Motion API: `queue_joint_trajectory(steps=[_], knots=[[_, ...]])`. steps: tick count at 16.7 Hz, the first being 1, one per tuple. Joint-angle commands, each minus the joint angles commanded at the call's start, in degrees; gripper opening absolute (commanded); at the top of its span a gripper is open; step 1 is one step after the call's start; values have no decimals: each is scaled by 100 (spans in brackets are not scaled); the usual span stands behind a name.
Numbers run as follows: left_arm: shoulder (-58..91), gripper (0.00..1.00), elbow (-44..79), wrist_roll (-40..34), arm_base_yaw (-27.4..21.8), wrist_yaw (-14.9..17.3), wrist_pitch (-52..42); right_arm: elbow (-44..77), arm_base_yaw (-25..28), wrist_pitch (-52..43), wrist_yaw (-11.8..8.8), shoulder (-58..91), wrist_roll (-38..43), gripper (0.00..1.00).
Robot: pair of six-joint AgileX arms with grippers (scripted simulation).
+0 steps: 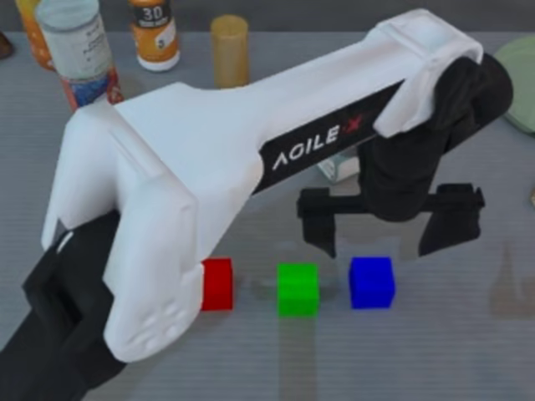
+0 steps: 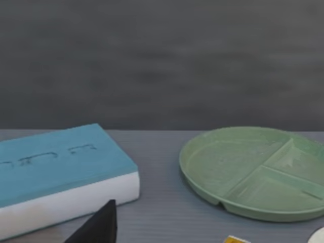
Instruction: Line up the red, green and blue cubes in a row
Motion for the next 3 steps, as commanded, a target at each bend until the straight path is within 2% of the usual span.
queue_joint_trajectory(steps=[3], knots=[[-20, 100, 189, 5, 21, -1, -193, 0, 0, 0, 0, 0, 0, 100]])
